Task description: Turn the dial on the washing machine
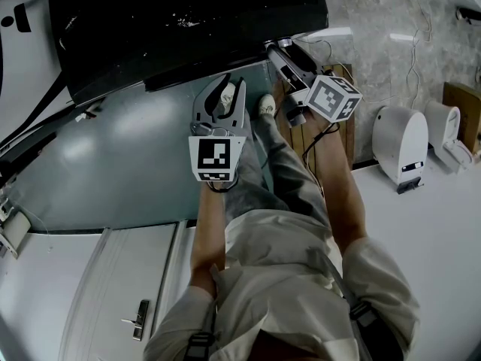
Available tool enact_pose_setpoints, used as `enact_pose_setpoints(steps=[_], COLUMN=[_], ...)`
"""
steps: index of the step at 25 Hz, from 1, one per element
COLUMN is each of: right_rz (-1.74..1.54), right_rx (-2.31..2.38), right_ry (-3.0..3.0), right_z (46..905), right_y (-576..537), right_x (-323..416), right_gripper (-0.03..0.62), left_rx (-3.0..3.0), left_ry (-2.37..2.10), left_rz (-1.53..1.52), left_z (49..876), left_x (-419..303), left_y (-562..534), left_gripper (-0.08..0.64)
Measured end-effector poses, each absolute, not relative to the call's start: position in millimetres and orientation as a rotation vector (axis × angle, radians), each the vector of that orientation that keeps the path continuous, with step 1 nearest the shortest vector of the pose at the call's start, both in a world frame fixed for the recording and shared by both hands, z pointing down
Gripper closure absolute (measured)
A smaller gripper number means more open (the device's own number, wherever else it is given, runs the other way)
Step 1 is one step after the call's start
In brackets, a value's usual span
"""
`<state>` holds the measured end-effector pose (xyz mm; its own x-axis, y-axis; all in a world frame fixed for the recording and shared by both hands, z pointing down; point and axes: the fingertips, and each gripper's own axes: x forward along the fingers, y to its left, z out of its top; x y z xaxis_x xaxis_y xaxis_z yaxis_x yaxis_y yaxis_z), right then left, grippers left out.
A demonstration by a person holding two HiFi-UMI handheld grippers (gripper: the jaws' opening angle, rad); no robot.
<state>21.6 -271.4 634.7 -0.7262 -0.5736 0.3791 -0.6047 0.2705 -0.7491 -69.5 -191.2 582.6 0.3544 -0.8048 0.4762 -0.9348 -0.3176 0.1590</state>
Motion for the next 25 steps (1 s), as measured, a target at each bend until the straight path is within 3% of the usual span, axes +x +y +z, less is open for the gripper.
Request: enact_pose_setpoints(steps=[25], right_rz=[1.870], right_rx=[1.068], right_ry=[-2.489], right_z=[634.4], right_y=[-274.9], right_x=[21.6], right_gripper=[0.321], left_rx=[2.222], left_ry=[-1.506], left_rz=[0.439], left_z=[583.9], left_x=[-67.1], left_y=[-193.9], left_gripper=[0.465])
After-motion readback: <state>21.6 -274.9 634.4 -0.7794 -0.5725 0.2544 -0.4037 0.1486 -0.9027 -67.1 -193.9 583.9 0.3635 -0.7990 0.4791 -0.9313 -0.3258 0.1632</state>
